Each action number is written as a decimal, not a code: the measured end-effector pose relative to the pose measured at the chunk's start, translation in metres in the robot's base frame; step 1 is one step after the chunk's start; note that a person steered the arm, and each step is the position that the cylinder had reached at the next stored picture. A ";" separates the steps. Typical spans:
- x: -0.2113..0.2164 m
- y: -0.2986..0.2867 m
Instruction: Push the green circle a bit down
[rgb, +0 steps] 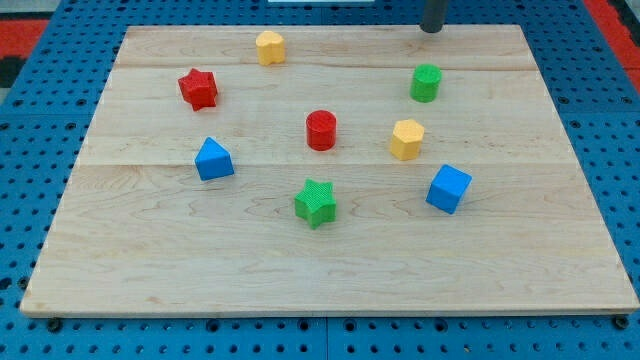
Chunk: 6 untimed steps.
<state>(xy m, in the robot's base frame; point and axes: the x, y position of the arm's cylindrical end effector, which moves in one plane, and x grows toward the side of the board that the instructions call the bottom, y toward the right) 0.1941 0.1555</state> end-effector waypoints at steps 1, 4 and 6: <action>0.000 0.000; 0.027 0.003; 0.109 -0.001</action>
